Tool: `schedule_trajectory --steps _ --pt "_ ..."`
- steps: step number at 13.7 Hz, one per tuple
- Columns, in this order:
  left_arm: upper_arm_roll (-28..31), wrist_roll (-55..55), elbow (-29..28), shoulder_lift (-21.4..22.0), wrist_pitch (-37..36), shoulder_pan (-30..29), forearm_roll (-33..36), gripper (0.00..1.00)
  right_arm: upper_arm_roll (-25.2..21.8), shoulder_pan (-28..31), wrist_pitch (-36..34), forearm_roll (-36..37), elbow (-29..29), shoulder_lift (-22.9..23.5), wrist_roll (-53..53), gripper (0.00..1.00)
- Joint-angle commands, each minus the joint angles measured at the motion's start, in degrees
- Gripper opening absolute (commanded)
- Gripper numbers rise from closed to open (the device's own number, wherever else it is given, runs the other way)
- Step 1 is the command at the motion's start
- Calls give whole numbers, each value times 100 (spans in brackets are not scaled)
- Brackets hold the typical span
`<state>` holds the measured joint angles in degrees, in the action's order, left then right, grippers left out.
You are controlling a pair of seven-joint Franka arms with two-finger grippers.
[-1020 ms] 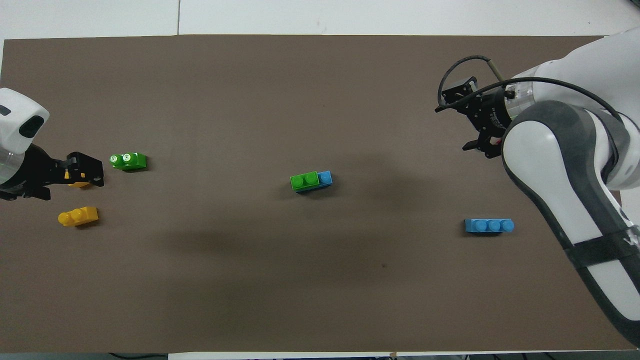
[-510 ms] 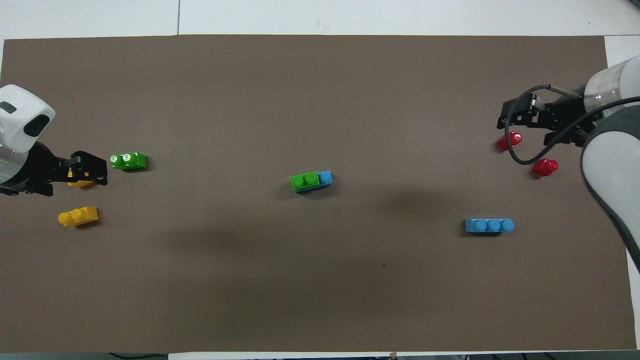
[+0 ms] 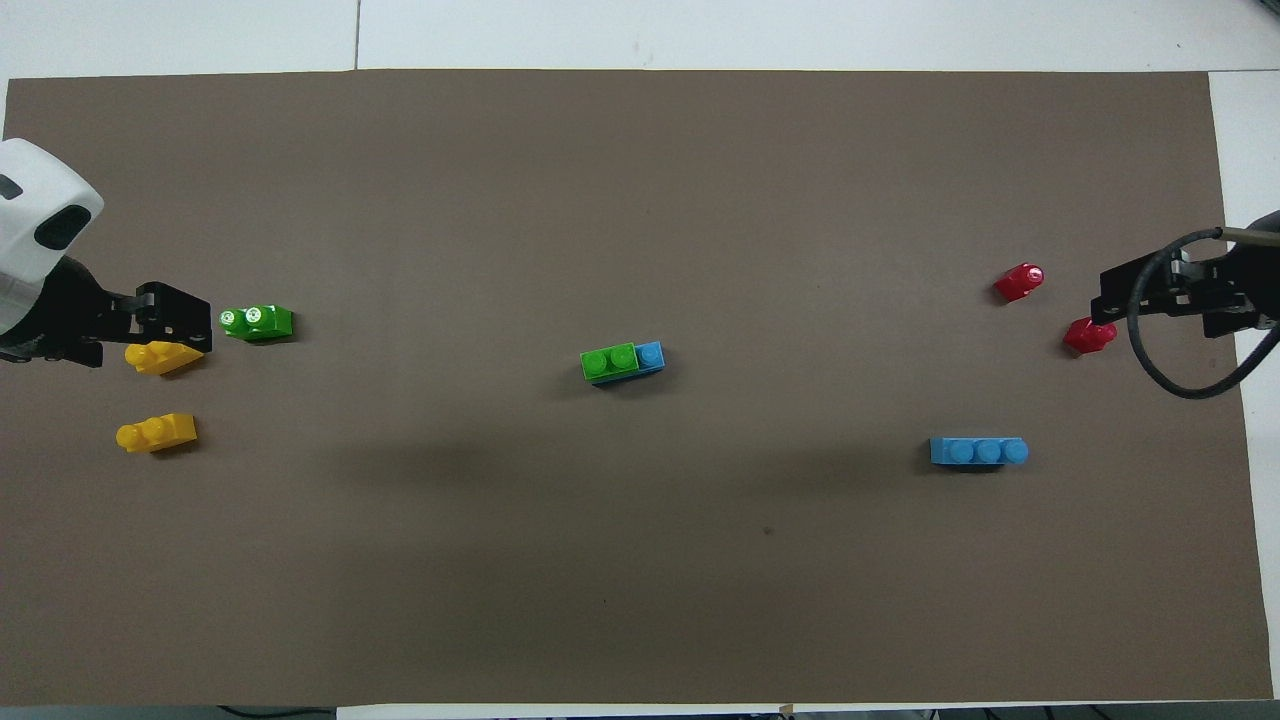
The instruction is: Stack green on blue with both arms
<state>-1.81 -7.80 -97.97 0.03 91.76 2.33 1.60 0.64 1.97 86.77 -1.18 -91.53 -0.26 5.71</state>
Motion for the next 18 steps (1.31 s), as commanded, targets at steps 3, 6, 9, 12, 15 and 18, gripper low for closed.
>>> schedule_trajectory --steps 3,6,9,12,15,18 --pt "120 85 252 -153 -203 136 -63 100 50 75 -90 171 12 -88 -176 99" --pt "120 85 235 -39 -238 189 -54 100 59 67 -46 293 -6 -97 -167 99" --pt "207 103 217 94 -220 241 -63 100 59 66 -29 303 -5 -132 -193 99" --pt "243 103 164 120 -168 250 -80 100 59 75 -2 391 -14 -132 -377 99" --pt "269 103 156 155 -194 277 -72 100 59 75 -11 391 -14 -132 -378 99" --pt "260 103 225 147 -264 277 -72 100 59 75 6 408 -23 -132 -369 99"
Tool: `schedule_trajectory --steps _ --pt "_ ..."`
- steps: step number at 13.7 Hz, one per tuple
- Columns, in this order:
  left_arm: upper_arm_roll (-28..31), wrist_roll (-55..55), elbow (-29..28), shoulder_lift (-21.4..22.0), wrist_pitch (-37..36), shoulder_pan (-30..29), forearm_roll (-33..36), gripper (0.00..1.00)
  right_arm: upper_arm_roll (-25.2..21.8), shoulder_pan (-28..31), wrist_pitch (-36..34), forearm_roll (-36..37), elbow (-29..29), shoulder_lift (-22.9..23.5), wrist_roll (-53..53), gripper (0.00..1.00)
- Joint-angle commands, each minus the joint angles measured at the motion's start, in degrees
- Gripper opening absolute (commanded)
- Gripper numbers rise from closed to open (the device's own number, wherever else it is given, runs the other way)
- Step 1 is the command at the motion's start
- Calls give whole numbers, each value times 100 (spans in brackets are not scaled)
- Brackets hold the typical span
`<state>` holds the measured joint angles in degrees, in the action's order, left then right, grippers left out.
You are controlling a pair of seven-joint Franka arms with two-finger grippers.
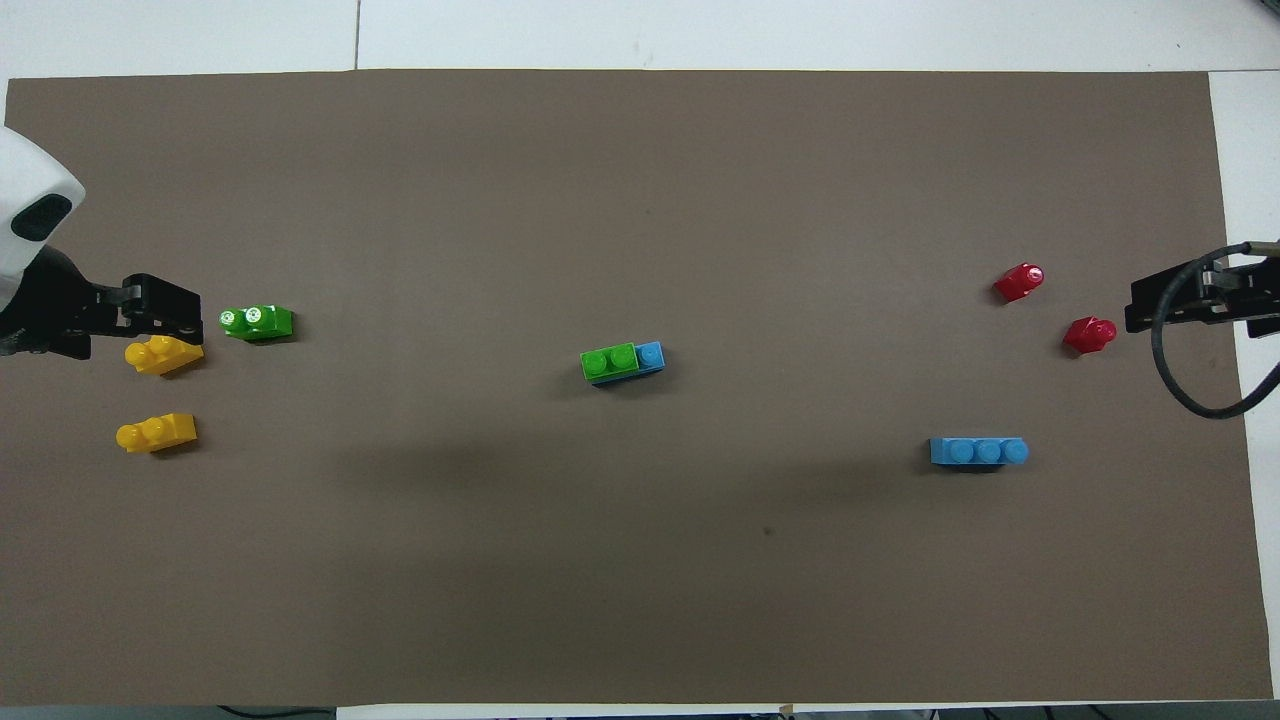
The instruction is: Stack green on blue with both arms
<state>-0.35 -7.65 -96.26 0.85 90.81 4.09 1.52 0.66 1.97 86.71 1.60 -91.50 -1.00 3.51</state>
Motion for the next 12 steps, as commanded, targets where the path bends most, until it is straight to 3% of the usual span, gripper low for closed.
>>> schedule_trajectory --steps 1,3,12 --pt "115 88 115 29 -326 75 -73 100 58 75 13 130 -26 -59 -157 99" --pt "106 97 326 -24 -442 83 -126 100 58 75 4 130 -26 -67 -148 99" --pt "115 369 19 99 -248 40 -126 100 49 110 13 122 -8 -67 -131 99"
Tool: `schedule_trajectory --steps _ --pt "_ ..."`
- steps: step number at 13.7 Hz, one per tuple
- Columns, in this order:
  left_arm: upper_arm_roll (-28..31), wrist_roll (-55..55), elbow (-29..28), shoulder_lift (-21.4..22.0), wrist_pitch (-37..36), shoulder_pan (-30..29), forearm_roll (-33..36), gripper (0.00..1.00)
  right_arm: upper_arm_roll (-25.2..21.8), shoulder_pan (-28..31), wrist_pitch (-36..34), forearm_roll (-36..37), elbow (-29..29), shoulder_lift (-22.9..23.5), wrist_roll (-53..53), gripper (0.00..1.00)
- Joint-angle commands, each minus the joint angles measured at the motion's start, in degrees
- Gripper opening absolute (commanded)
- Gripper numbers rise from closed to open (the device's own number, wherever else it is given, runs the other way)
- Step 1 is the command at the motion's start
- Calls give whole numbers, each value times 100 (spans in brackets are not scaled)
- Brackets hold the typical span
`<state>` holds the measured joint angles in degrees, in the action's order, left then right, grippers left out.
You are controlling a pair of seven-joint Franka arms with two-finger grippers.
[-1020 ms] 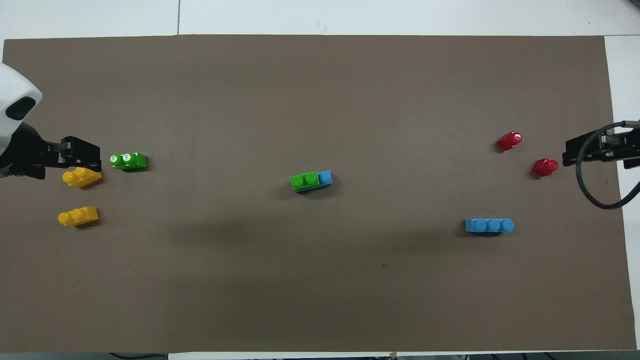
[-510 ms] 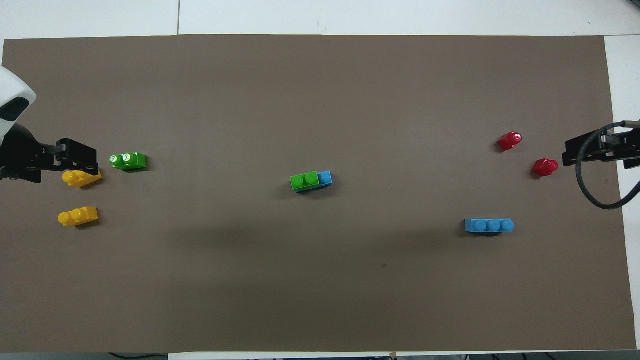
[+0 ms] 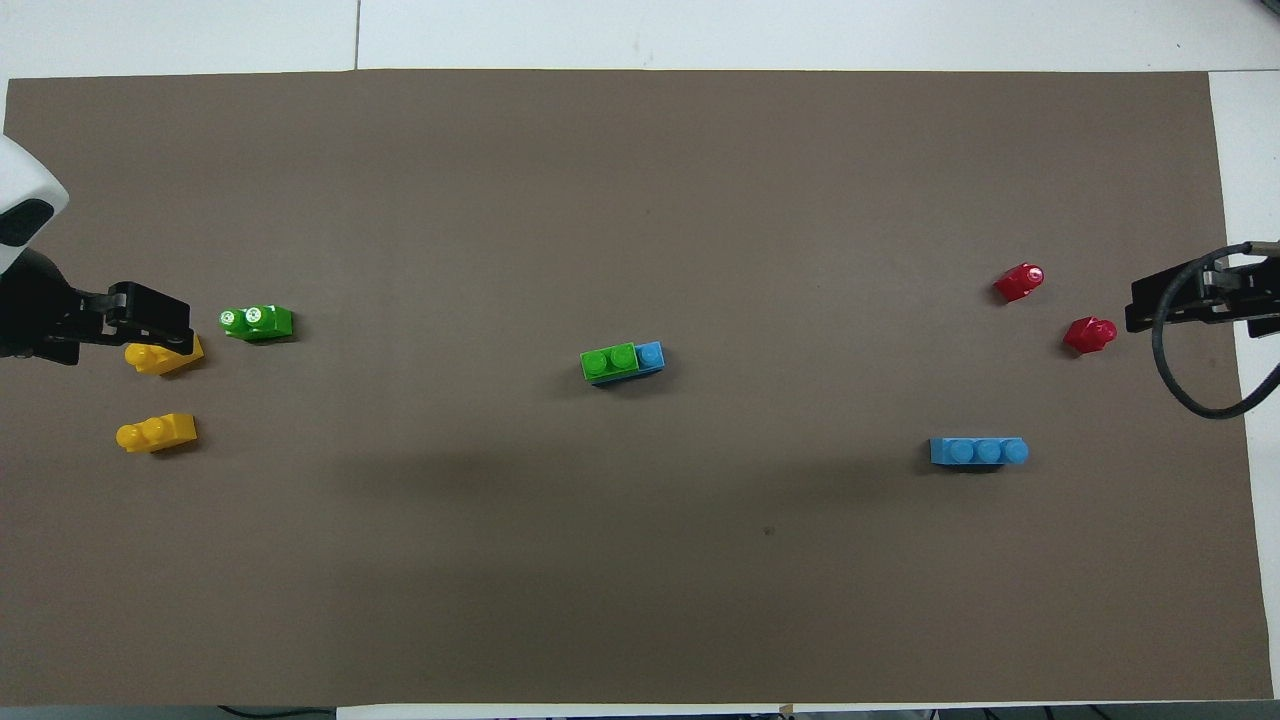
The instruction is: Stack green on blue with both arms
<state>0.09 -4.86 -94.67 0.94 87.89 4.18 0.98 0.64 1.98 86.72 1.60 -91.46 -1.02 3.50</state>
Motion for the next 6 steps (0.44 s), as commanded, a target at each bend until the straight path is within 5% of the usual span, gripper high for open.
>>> schedule_trajectory --steps 1,6 --pt "70 81 -131 99 26 47 -71 100 50 135 12 121 -12 -65 -139 99" --pt "70 73 -131 169 26 30 -71 100 59 136 12 103 -21 -65 -148 99"
